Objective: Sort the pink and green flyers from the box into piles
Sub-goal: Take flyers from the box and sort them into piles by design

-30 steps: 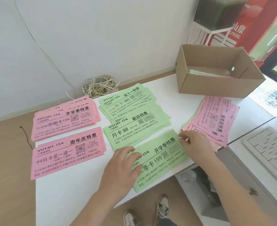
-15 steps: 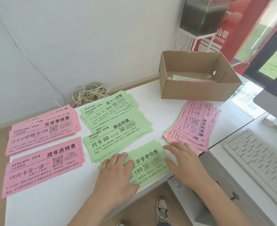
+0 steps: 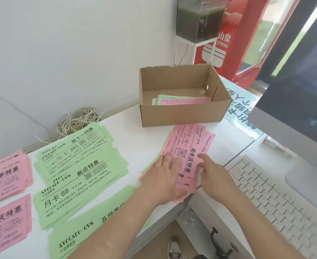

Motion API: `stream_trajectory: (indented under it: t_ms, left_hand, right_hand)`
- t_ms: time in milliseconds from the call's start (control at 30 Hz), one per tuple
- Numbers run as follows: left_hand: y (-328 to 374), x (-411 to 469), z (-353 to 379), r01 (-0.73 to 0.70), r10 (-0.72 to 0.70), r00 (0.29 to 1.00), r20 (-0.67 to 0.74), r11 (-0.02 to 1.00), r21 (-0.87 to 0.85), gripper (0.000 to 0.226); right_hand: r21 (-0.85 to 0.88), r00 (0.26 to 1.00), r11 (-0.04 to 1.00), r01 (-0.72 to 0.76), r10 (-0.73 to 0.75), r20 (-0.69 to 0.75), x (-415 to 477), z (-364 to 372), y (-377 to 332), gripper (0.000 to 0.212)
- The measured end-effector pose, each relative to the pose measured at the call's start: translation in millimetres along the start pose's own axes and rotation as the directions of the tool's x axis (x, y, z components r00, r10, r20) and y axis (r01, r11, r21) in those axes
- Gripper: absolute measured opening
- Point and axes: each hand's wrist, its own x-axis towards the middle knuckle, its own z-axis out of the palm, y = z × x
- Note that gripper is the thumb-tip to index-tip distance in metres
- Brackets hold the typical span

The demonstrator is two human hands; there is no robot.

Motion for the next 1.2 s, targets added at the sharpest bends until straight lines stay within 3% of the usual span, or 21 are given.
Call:
stream_trajectory:
  t_ms: [100, 167, 233, 367, 467, 567, 667, 733, 767, 833, 900, 967, 1000, 1033, 1133, 1167, 1200]
  left_hand:
    - [0.5, 2.6, 5.2, 0.023, -0.023, 1.0, -0.008, 0.998, 0.064, 0.097]
    - [2.5, 4.2, 3.3, 0.027, -0.024, 0.999, -0.033, 0.995, 0.099, 0.092]
    - [4.9, 5.8, 1.5, 0.037, -0.03, 0.998, -0.05, 0.99, 0.138, 0.087]
    - [8.5, 8.7, 3.5, 0.052, -0.033, 0.995, -0.089, 0.975, 0.215, 0.078]
    - [-2.5, 13.7, 1.4, 0.003, 0.045, 0.982, -0.186, 0.968, 0.25, 0.072]
    - [-12.4, 14.5, -10.4, 0.039, -0.003, 0.978, -0.21, 0.985, 0.167, 0.059]
    - [-17.7, 13.1, -19.1, 0.105, -0.118, 0.958, -0.262, 0.992, -0.062, 0.038]
    - [-13.9, 1.6, -24.2, -0.011, 0.008, 0.923, -0.384, 1.0, -0.006, 0.032]
    - [-10.0, -5.6, -23.8, -0.103, 0.114, 0.893, -0.435, 0.994, 0.049, 0.034]
    - [2.4, -20.4, -19.8, -0.242, 0.268, 0.849, -0.456, 0.963, 0.116, 0.034]
    - [16.9, -36.0, -15.1, -0.303, 0.31, 0.9, -0.306, 0.95, 0.074, 0.045]
    - [17.2, -42.4, -11.1, -0.265, 0.248, 0.954, -0.166, 0.96, -0.091, 0.062]
    - [12.7, -46.3, -13.4, -0.212, 0.191, 0.974, -0.118, 0.954, -0.212, 0.066]
    - [8.2, -49.2, -19.5, -0.189, 0.141, 0.975, -0.171, 0.933, -0.307, 0.069]
    - [-9.4, -46.9, -45.6, -0.084, -0.158, 0.854, -0.496, 0.899, -0.43, 0.079]
    - [-16.7, -43.7, -55.0, -0.013, -0.303, 0.834, -0.462, 0.825, -0.565, 0.085]
    - [-23.2, -38.7, -62.8, 0.042, -0.414, 0.845, -0.338, 0.683, -0.73, 0.087]
  right_hand:
    - [0.264, 0.998, 0.962, -0.065, 0.056, 0.043, 4.8, -1.9, 7.4, 0.046]
    - [0.346, 0.993, 0.933, -0.098, 0.071, 0.091, 9.0, -1.7, 14.4, 0.049]
    - [0.378, 0.991, 0.919, -0.111, 0.073, 0.114, 9.3, -4.7, 16.4, 0.05]
    - [0.301, 0.996, 0.949, -0.089, 0.087, 0.022, 5.7, -16.0, 17.8, 0.047]
    - [0.396, 0.987, 0.905, -0.158, 0.133, 0.09, 6.3, -16.0, 21.5, 0.051]
    - [0.557, 0.976, 0.802, -0.216, 0.159, 0.149, 9.6, -9.3, 21.7, 0.048]
    - [0.766, 0.967, 0.591, -0.253, 0.184, 0.177, 10.9, -16.4, 16.3, 0.033]
    - [0.852, 0.957, 0.436, -0.289, 0.125, 0.261, 12.2, -26.9, 14.0, 0.034]
    - [0.86, 0.954, 0.418, -0.293, 0.076, 0.288, 12.3, -32.1, 12.2, 0.032]
    - [0.822, 0.963, 0.509, -0.254, 0.052, 0.266, 12.7, -35.4, 9.9, 0.023]
    - [0.654, 0.982, 0.736, -0.175, 0.086, 0.167, 14.7, -34.9, 10.7, 0.038]
    - [0.417, 0.994, 0.908, -0.051, 0.008, 0.105, 15.7, -40.6, 12.4, 0.049]
    - [0.331, 0.992, 0.943, 0.008, -0.05, 0.118, 16.3, -46.5, 13.7, 0.05]
    - [0.271, 0.983, 0.961, 0.061, -0.104, 0.15, 17.1, -53.8, 14.9, 0.05]
    - [0.109, 0.94, 0.978, 0.181, -0.204, 0.273, 22.8, -78.4, 11.5, 0.049]
    - [0.07, 0.928, 0.974, 0.217, -0.228, 0.295, 27.3, -85.3, 8.7, 0.046]
    - [0.047, 0.917, 0.968, 0.245, -0.247, 0.314, 32.8, -91.4, 4.6, 0.04]
